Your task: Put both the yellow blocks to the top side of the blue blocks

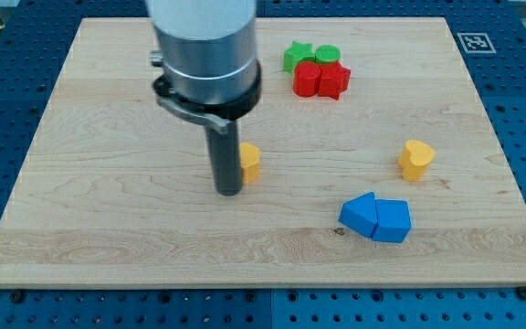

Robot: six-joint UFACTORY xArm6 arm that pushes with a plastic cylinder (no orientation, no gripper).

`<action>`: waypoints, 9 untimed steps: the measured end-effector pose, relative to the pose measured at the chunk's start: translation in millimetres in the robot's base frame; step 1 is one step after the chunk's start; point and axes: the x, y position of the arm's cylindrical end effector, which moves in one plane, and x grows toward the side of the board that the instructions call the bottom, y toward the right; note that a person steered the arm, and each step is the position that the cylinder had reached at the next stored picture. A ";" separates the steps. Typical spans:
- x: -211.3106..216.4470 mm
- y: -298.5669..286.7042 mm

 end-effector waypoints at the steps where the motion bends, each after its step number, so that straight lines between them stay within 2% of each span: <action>1: 0.0 15.7; 2: -4.2 1.6; 4: -43.0 -5.0; 5: -46.0 -27.8; 6: -75.0 -24.9; 7: -84.0 26.4; 8: -74.6 94.2; 9: -74.4 109.3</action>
